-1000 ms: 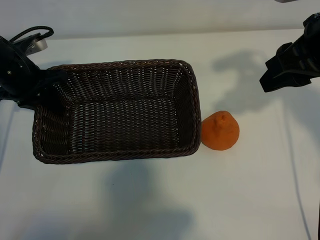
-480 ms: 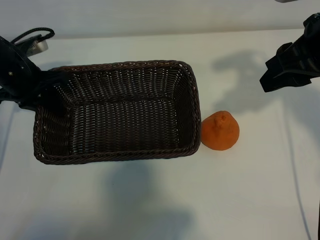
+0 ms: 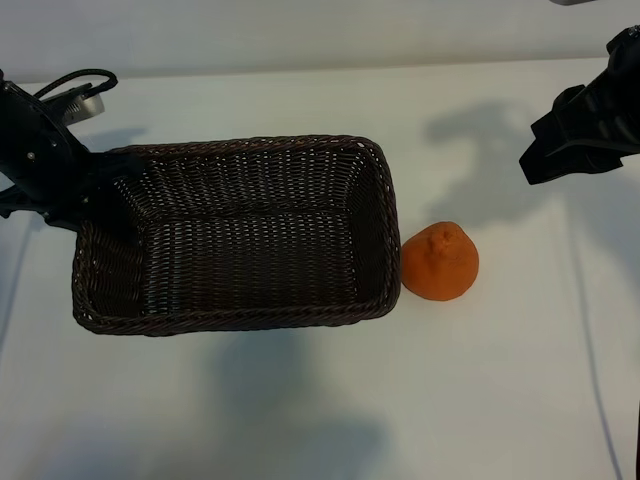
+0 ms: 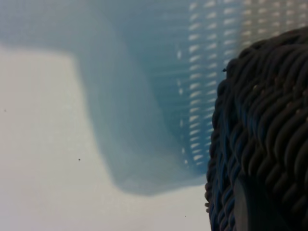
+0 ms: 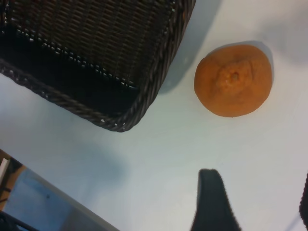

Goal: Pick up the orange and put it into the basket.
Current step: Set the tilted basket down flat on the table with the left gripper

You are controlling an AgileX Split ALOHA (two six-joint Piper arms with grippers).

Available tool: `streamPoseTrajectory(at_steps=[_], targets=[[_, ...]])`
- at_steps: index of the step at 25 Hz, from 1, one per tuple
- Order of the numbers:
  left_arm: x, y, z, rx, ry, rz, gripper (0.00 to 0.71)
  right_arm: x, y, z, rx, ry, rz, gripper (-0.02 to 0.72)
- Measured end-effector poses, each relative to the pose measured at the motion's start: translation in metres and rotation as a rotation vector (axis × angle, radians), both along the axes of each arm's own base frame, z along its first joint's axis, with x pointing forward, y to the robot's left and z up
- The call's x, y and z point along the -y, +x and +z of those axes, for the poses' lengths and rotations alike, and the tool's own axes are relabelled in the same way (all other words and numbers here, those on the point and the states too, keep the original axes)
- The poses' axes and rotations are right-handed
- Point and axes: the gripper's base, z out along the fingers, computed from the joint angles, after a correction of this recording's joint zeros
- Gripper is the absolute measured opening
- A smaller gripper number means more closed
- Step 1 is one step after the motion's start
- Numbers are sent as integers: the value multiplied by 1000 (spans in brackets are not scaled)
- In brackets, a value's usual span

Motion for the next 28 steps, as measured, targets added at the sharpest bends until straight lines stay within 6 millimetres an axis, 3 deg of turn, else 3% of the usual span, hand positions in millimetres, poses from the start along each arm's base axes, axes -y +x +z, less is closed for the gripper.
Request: streamPoseTrajectory(at_steps=[15, 28], targets=[[0, 0, 0, 2, 0, -2, 158, 0, 0, 0, 0, 0, 0, 433], [3, 9, -32, -34, -44, -10, 158, 0, 0, 0, 0, 1, 0, 433]])
